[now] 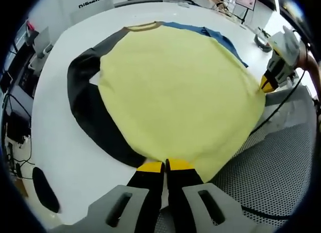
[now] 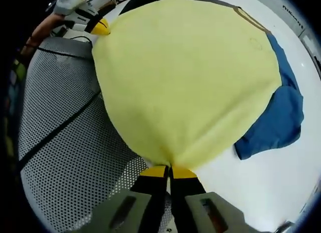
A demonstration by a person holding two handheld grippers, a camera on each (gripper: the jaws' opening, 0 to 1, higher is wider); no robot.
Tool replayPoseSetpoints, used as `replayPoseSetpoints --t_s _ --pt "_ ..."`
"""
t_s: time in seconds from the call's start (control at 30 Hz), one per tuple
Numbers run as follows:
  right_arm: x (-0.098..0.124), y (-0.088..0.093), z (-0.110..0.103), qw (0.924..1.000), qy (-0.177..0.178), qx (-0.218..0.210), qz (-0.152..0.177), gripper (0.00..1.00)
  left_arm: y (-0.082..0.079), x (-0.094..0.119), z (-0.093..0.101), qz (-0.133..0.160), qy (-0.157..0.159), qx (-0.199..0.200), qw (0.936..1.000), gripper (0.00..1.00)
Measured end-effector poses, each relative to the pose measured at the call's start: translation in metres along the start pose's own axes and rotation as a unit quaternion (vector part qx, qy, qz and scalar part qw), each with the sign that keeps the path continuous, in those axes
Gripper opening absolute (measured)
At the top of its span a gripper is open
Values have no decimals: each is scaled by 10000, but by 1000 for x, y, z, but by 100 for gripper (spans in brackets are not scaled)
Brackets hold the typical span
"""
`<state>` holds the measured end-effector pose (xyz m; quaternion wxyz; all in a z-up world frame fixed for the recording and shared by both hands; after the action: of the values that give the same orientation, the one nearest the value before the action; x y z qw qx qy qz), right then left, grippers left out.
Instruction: Fold the garment on the visible template until the final outline fits inside the template.
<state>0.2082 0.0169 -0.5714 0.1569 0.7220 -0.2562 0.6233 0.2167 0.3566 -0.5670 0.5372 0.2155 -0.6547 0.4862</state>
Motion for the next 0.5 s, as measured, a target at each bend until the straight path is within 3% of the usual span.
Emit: replayPoseSetpoints --t_s 0.3,0.5 --pt "-1 1 1 10000 2 -75 -24 0 0 6 -1 -5 22 215 9998 0" --pt "-1 1 0 10000 42 -59 -17 0 -10 17 4 44 103 133 9998 0"
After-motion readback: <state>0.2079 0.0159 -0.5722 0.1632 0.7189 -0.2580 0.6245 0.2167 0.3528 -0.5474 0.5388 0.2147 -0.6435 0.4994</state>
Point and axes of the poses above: the point that each gripper's makers call its tool centre point, and the gripper's own axes: x roughly backward along the fingers, z roughly to its right, y roughly out of its underside, the point moved 8 cm from there along x, roughly backward along the fingers, and after that the axes turned 2 degrees about -y, right-handed, at the moved point
